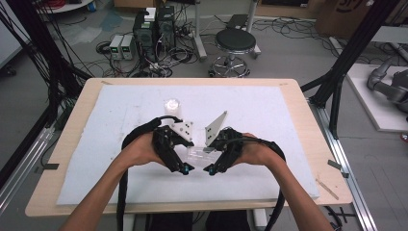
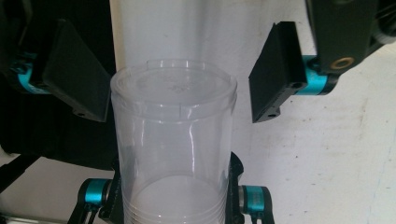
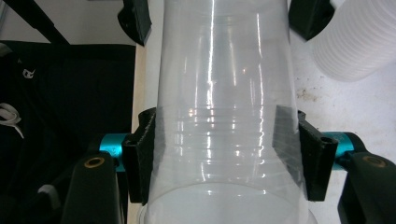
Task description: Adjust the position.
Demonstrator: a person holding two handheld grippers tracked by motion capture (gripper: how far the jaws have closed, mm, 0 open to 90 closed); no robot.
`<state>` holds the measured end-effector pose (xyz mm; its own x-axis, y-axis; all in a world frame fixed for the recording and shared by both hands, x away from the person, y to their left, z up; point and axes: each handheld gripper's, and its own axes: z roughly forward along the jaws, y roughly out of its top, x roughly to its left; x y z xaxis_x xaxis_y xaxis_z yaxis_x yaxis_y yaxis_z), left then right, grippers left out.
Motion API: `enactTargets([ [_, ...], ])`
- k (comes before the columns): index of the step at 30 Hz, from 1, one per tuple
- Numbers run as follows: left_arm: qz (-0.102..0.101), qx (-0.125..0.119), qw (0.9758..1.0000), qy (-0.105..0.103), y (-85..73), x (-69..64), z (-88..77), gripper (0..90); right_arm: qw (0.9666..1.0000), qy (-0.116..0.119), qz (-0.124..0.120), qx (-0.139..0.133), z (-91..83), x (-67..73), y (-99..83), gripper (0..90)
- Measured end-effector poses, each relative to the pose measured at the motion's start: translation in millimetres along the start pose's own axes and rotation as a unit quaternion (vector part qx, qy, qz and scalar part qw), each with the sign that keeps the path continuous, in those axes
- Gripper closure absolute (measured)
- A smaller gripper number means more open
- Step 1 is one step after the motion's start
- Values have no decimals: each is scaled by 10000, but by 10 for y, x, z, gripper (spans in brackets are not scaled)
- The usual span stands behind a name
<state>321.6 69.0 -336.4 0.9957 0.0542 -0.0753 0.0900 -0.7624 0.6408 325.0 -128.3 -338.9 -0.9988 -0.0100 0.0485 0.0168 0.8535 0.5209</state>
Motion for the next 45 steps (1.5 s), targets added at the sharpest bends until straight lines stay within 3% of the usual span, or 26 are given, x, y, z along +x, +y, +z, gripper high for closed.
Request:
enactTargets([
  [2, -59, -26, 10000, -23, 3, -1, 27, 242, 10000, 10, -17, 14, 3, 0, 4, 352],
  [6, -18, -79, 9999, -98, -13, 16, 44, 390, 10000, 3, -29, 35, 12, -2, 6, 353],
  [15, 9, 37, 10000, -38, -20, 9, 75, 417, 10000, 36, -40, 53, 33, -13, 5, 356],
  [17, -22, 0, 10000, -31, -22, 3, 74, 417, 10000, 38, -39, 31, 39, -13, 5, 311],
  [18, -46, -5, 10000, -20, -26, 0, 73, 417, 10000, 25, -27, 30, 49, -18, 7, 203],
  [19, -46, -5, 10000, -20, -26, 0, 73, 417, 10000, -21, -11, 33, 53, -17, 7, 166],
  [27, -63, 4, 10000, 32, -63, 0, 60, 417, 9999, -137, -6, -38, 38, -30, -2, 139],
  [33, -212, -322, 9992, 135, -327, -6, 171, 417, 9970, -302, -7, -706, -131, -37, -30, 137],
  [39, -369, -535, 9977, 215, -537, -17, 256, 417, 9930, -390, -28, -1119, -252, -31, -67, 137],
  [40, -440, -613, 9968, 246, -593, -17, 276, 417, 9910, -389, 19, -1283, -285, -33, -98, 137],
  [45, -479, -780, 9954, 291, -649, -11, 268, 417, 9882, -434, 81, -1466, -318, -39, -164, 137],
])
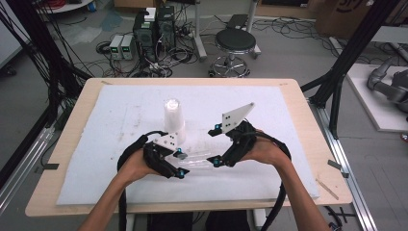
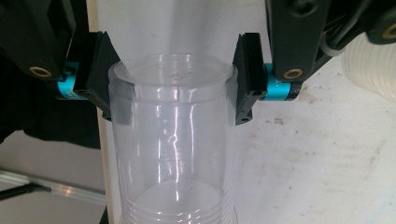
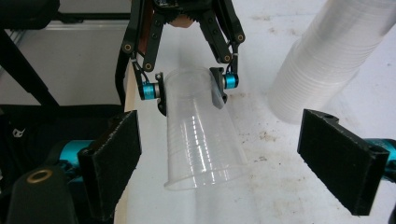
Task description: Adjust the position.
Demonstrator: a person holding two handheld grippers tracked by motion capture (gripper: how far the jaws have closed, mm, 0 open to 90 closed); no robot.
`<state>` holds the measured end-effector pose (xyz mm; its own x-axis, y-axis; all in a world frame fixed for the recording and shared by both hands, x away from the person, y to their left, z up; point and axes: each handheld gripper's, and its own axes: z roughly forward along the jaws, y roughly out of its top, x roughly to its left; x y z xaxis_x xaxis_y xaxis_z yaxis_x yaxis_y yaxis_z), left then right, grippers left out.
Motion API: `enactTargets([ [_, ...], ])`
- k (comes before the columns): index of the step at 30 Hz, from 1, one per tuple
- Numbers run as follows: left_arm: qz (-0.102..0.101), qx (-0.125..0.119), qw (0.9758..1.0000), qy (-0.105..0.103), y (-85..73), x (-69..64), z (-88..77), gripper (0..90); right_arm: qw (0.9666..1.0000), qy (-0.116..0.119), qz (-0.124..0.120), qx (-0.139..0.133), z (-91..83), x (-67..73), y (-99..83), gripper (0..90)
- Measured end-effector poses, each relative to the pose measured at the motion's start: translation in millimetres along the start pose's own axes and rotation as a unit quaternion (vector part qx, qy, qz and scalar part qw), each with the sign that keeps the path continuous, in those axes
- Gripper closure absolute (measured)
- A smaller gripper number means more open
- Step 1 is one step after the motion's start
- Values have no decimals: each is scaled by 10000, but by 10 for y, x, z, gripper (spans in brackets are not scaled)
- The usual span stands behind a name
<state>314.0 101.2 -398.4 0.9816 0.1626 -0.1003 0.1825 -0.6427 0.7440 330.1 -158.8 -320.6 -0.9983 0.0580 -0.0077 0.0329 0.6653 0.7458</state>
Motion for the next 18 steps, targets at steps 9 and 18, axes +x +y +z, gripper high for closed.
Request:
enactTargets([
  [9, -44, -1236, 9923, 95, -162, 30, -85, 416, 9967, -138, 129, -790, -109, 7, -187, 137],
  [18, -198, -2465, 9689, -1, -345, 76, -176, 417, 9868, -126, 357, -1578, -145, 24, -387, 137],
])
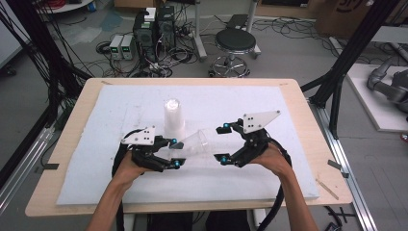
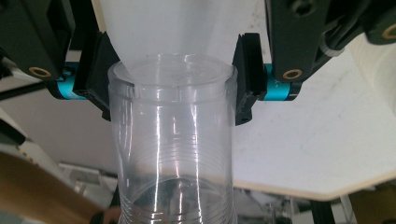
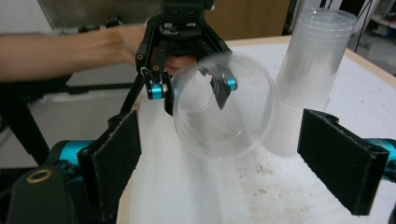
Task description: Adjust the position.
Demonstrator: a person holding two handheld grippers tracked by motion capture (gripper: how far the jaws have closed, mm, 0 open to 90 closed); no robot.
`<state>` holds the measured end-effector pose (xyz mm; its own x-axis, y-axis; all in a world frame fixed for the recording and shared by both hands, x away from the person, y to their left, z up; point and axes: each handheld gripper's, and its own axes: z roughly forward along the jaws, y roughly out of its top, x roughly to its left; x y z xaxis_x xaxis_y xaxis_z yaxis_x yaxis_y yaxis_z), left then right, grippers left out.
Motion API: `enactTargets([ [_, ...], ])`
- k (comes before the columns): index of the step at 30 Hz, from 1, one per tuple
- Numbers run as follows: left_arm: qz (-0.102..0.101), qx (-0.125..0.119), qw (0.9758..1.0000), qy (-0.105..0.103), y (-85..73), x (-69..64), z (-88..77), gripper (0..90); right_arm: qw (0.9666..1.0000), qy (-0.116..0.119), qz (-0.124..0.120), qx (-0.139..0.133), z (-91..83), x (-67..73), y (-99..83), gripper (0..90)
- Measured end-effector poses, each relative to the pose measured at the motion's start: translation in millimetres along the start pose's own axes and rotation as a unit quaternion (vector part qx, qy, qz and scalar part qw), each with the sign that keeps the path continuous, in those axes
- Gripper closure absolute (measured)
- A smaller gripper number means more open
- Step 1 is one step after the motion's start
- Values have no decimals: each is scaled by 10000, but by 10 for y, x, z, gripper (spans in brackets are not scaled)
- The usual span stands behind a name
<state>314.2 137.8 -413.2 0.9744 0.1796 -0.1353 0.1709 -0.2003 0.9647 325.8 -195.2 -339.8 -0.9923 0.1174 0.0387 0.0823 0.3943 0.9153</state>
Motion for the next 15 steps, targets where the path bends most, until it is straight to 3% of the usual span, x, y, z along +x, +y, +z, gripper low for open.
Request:
enactTargets([
  [1, 33, -217, 9998, -31, 0, 3, -14, 418, 9999, 12, 35, -95, 5, 1, -22, 137],
  [5, 56, -465, 9989, -77, 20, -4, -20, 417, 9994, 39, 164, -303, 39, 1, -119, 138],
  [15, 87, -557, 9984, -91, 29, -12, -18, 417, 9982, 38, 380, -461, 57, -20, -241, 138],
])
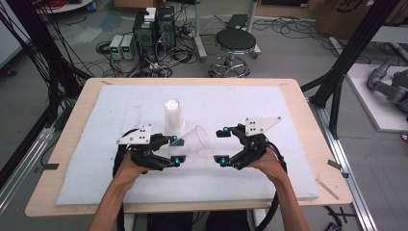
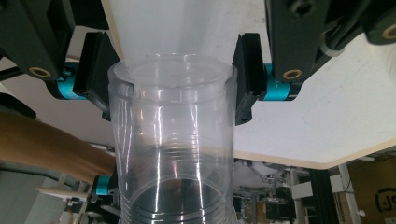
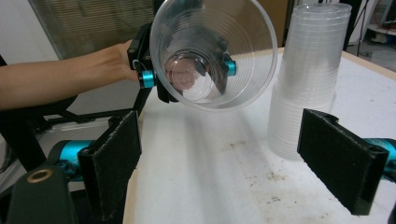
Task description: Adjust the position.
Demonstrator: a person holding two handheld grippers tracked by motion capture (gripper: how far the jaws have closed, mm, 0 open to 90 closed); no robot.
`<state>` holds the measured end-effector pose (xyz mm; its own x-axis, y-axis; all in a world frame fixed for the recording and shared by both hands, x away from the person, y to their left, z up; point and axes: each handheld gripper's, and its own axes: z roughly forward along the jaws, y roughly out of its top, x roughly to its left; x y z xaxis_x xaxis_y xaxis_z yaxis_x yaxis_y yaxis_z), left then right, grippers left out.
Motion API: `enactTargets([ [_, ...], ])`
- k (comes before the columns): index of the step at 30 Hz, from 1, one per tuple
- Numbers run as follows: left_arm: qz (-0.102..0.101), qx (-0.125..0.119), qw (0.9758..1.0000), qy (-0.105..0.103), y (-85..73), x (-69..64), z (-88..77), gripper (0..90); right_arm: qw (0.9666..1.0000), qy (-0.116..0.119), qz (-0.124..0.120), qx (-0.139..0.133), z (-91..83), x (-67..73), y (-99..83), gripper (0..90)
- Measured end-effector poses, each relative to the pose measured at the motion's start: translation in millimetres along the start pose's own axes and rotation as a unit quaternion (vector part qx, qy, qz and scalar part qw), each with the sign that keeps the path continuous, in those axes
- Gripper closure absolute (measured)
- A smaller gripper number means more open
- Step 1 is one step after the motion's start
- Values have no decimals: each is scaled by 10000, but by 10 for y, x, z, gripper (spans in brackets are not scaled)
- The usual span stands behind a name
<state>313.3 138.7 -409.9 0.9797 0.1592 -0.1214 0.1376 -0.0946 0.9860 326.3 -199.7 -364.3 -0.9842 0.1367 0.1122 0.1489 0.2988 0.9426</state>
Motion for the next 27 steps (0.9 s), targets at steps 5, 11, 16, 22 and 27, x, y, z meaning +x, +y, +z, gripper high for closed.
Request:
enactTargets([
  [5, 40, -41, 10000, -35, 14, -18, 59, 417, 9999, 100, 3, -54, 42, -7, -5, 139],
  [11, 94, -79, 9998, -139, 33, -41, 157, 418, 9998, 181, 32, -32, 102, 1, -15, 139],
  [16, 128, -53, 9997, -190, 52, -41, 210, 417, 9996, 270, 8, -47, 160, -4, -9, 139],
  [22, 174, 13, 9994, -282, 56, -56, 269, 417, 9993, 368, -33, -73, 246, -1, 24, 140],
  [27, 149, 26, 9994, -324, 55, -68, 292, 417, 9986, 505, -73, -100, 294, 21, 63, 147],
])
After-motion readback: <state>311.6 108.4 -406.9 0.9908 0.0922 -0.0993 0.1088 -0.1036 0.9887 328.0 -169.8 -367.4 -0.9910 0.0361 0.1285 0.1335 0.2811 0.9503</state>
